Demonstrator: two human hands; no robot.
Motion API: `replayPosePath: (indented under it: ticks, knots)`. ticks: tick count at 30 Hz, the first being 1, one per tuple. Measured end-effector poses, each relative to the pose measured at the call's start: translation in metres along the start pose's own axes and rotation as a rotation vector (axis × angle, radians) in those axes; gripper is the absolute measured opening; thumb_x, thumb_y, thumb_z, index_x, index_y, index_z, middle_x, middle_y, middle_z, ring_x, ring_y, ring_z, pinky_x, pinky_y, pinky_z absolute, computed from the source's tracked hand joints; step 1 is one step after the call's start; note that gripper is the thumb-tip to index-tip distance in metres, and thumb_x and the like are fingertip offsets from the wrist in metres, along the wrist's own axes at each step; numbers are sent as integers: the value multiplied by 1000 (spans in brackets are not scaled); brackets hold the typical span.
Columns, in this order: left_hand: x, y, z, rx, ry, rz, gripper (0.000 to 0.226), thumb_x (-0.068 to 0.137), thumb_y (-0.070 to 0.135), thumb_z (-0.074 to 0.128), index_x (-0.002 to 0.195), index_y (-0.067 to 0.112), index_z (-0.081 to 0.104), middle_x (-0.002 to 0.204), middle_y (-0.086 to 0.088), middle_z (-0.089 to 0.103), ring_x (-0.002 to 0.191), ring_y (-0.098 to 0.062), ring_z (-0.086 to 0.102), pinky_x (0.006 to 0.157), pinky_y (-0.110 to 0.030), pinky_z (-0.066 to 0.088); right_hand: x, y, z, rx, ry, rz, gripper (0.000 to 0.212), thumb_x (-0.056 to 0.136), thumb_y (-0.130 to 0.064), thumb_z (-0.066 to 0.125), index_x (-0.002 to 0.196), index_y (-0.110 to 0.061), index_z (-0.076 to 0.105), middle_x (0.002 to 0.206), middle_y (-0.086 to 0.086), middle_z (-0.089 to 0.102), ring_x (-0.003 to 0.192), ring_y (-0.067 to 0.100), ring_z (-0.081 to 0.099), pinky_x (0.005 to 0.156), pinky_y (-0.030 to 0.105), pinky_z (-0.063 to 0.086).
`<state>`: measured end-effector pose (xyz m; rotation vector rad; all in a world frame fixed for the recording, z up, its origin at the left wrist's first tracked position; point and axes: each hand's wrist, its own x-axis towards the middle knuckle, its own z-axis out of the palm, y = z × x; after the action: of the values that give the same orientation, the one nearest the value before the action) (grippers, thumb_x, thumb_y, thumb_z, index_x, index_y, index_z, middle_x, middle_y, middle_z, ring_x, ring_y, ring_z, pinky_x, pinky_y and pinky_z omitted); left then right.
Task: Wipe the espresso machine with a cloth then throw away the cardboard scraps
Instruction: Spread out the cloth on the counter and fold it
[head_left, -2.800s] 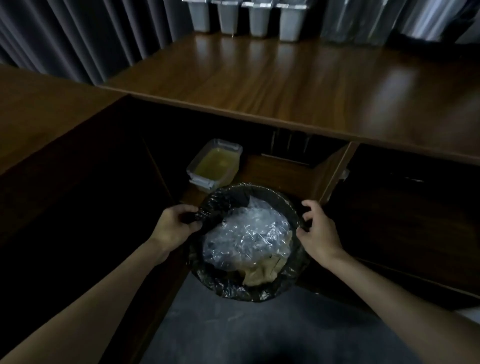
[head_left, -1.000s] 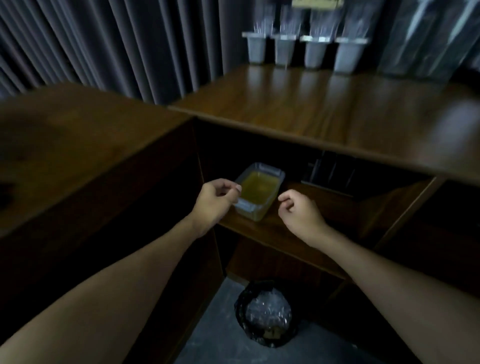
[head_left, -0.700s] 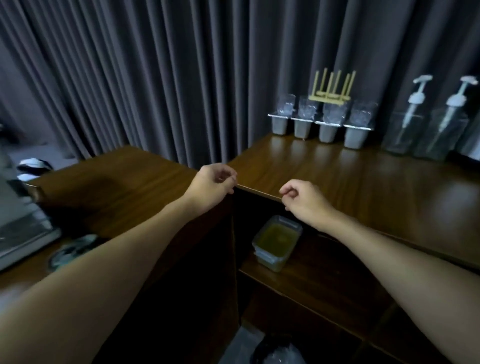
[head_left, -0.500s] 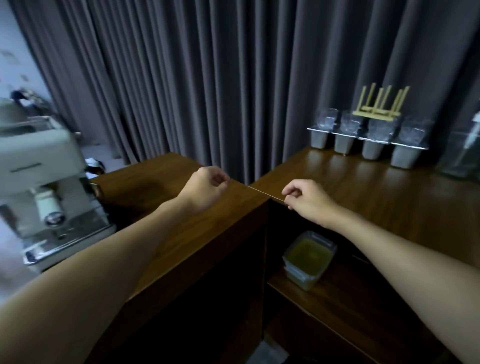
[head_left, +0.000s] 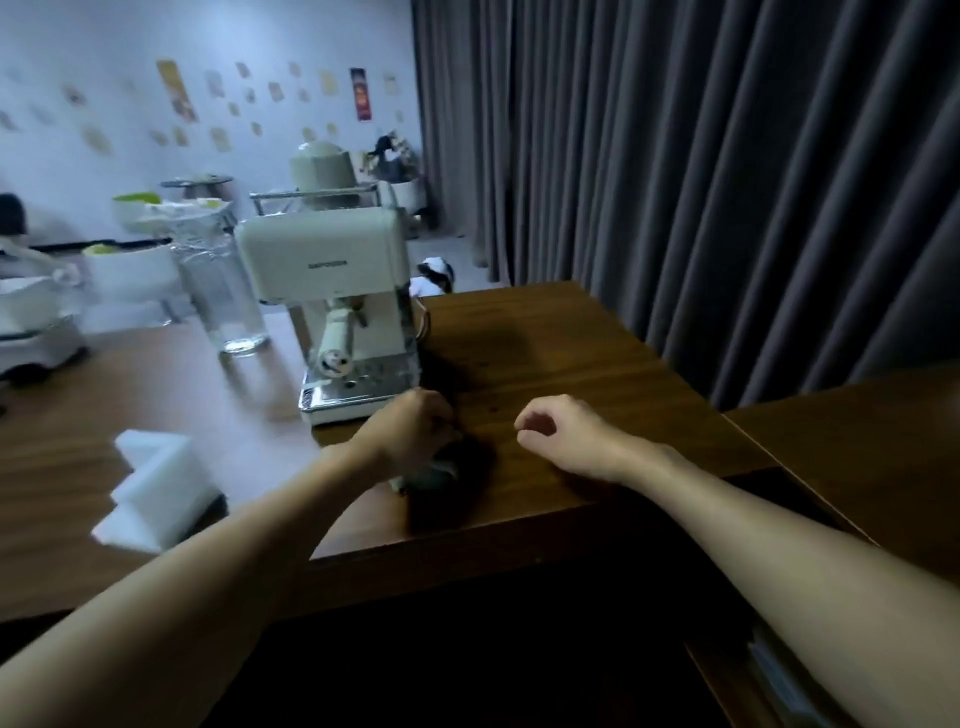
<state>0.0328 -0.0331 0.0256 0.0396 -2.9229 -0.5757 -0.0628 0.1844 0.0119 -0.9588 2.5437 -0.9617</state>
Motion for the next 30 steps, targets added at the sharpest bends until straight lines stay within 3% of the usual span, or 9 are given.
replayPosePath:
  ticks: [3,5,11,14,17,19,24,28,30]
  knots:
    - [-18,-18,4,-2,48,-6,22,92,13,67,112,6,70,114,-9,69,103,-27,65,85,-38,51,17,-8,19,8,-83,-71,29,90,-40,64,117,-32,57,106,-13,58,97,5,56,77,21,47]
    - [-24,-26,6,-35,64,-24,30,91,14,69,121,10,69,115,-3,67,101,-20,64,84,-34,52,25,-14,30,13,-115,-90,41,90,-39,66,127,-29,53,111,-10,55,105,10,55,91,33,48]
    - [-18,-41,4,-140,128,-67,6,84,3,75,89,3,73,85,-3,66,78,-24,64,66,-23,46,47,-27,49,-32,-107,-126,32,88,-33,70,119,-30,62,114,-5,62,113,18,56,105,52,37]
    - [-10,-41,1,-257,138,-37,5,87,1,72,92,2,73,88,-4,70,81,-19,66,72,-25,51,52,-27,50,-47,-84,-168,3,90,-29,68,93,-29,68,102,-9,67,101,14,61,98,46,45]
    - [1,-33,0,-475,203,-61,7,91,10,71,97,10,69,93,-1,71,88,-17,67,76,-23,55,54,-28,37,14,36,-150,13,91,-23,66,80,-29,65,89,-10,66,85,8,63,76,31,51]
    - [13,-25,1,-585,217,-71,11,92,16,69,103,19,68,102,-1,70,97,-15,67,82,-30,57,55,-28,21,13,135,-112,11,92,-23,63,81,-28,64,87,-9,65,79,7,63,69,31,54]
    - [43,2,2,-692,258,39,13,90,20,73,95,31,68,94,7,71,90,-2,67,71,-20,55,43,-24,-25,8,375,-26,11,94,-22,57,99,-22,67,89,-8,65,76,10,64,65,27,56]
    - [66,29,-6,-786,309,84,11,86,19,77,89,28,71,85,8,74,83,-3,70,68,-17,56,27,-26,-55,-52,543,-55,15,94,-19,55,86,-23,67,74,-7,64,61,1,56,53,19,40]
    - [77,45,-12,-816,348,124,13,85,19,79,87,28,70,85,13,73,80,0,69,67,-14,54,21,-27,-69,-48,609,-81,17,97,-18,52,86,-22,65,76,-5,65,66,4,58,56,21,44]
